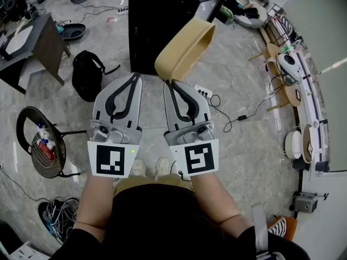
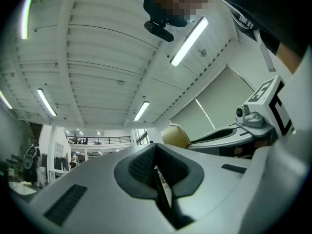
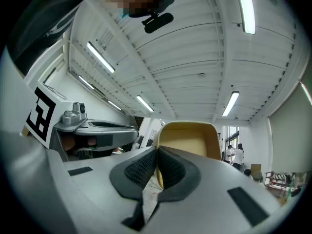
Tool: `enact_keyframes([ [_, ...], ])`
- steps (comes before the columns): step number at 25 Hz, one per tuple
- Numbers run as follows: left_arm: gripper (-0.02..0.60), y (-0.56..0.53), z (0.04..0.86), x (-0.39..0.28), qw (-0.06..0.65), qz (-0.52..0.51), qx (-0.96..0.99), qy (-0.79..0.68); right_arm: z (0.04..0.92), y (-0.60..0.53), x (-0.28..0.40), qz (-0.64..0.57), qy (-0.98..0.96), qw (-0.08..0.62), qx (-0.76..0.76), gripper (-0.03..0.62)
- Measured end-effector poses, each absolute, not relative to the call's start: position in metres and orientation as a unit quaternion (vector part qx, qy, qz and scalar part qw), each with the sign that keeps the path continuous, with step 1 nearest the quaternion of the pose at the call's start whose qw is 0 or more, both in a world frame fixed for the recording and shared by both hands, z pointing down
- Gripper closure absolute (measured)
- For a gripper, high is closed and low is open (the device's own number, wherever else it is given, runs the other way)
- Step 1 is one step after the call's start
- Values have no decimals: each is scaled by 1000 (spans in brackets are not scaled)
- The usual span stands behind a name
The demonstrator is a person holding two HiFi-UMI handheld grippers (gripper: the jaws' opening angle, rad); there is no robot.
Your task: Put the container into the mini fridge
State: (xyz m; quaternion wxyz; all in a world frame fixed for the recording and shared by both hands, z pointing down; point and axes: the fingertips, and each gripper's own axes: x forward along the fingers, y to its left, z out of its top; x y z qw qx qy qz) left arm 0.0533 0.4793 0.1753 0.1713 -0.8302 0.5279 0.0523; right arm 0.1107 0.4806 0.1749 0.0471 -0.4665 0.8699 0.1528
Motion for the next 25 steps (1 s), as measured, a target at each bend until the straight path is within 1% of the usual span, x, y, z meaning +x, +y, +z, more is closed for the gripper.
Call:
enact_keyframes([
  [5,558,478,174,54,182,38,-831,525,175,480,109,151,870,45,-468,554],
  [17,558,470,167,30,164,62,-829,530,169,477,88,154,869,50,-467,554],
  [25,558,470,165,9,170,59,-834,522,167,478,65,158,868,53,-468,554],
])
